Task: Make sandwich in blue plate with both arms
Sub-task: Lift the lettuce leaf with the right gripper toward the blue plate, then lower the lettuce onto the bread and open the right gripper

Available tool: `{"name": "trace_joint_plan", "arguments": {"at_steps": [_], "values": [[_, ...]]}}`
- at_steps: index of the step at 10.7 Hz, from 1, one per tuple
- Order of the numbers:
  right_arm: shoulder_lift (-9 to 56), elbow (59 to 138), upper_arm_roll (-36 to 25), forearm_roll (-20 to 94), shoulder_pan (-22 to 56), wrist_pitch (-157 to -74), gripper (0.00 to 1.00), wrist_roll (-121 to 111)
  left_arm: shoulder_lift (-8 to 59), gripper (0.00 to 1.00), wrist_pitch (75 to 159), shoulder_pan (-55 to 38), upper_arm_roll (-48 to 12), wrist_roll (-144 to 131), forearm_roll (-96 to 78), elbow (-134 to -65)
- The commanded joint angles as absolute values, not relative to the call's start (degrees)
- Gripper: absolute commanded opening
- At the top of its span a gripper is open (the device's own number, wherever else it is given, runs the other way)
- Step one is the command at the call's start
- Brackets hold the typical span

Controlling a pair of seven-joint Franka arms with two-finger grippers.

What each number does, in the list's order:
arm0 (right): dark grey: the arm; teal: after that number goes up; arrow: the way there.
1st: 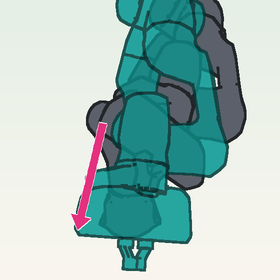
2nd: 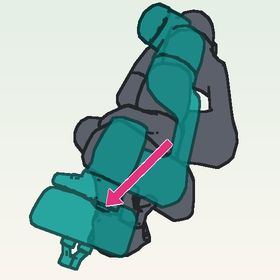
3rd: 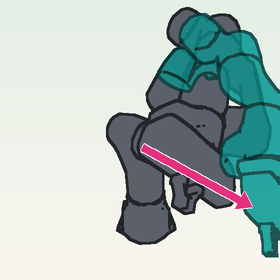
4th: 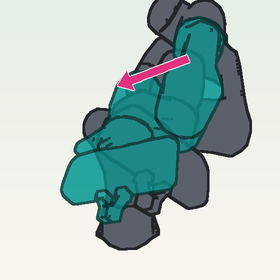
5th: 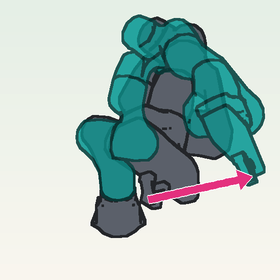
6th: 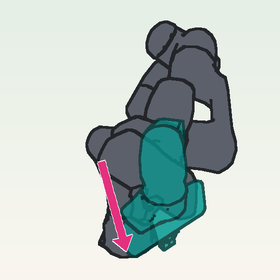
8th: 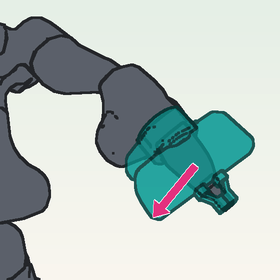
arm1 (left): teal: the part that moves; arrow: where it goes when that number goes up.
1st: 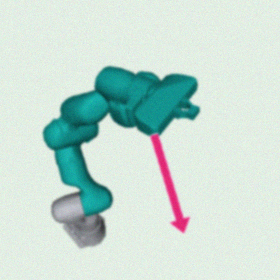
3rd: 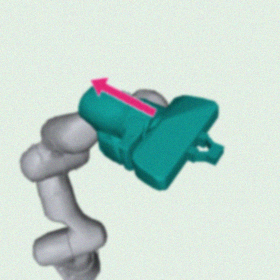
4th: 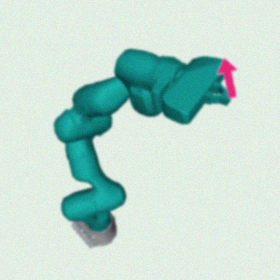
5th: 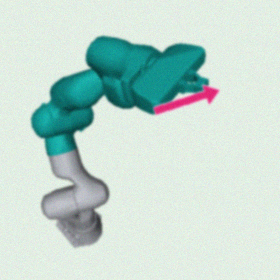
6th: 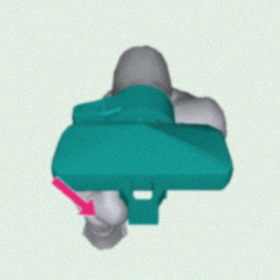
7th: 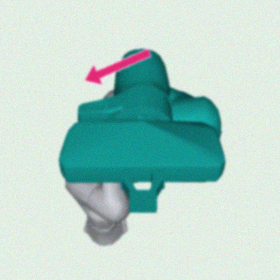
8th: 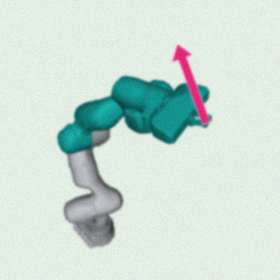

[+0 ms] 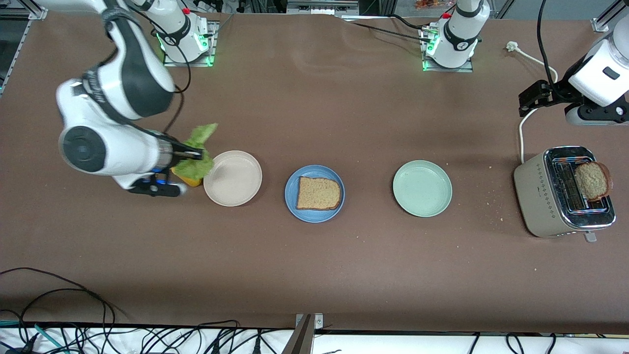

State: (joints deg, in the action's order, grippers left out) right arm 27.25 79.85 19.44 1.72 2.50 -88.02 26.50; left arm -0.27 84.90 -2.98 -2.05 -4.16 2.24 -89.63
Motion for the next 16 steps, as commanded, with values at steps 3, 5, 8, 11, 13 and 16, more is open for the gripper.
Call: {"name": "trace_joint_plan", "arguments": {"at_steps": [3, 5, 8, 11, 13, 16], "values": [[37.2, 78.5, 19.6, 7.4, 13.1, -111.6, 0.08, 35.8, 0.0, 1.0, 83.5, -2.8, -2.5, -4.7, 2.0, -88.2], [41.6, 78.5, 19.6, 7.3, 17.2, -125.0, 0.08, 35.1, 0.0, 1.0, 83.5, -2.8, -2.5, -4.7, 2.0, -88.2], [49.3, 78.8, 19.5, 6.6, 20.1, -140.0, 0.11, 30.4, 0.0, 1.0, 83.5, -2.7, -2.5, -4.7, 2.0, -88.2], [50.5, 79.2, 19.4, 6.6, 21.4, -141.4, 0.52, 29.2, 0.0, 1.0, 83.5, -2.7, -2.5, -4.7, 2.0, -88.2], [50.7, 79.1, 19.4, 6.8, 20.9, -141.6, 1.0, 28.6, 0.0, 1.0, 83.5, -2.7, -2.5, -4.7, 2.0, -88.2], [48.1, 79.2, 19.4, 6.9, 20.8, -139.8, 1.0, 28.3, 0.1, 1.0, 83.5, -2.6, -2.4, -4.7, 2.0, -88.2]]}}
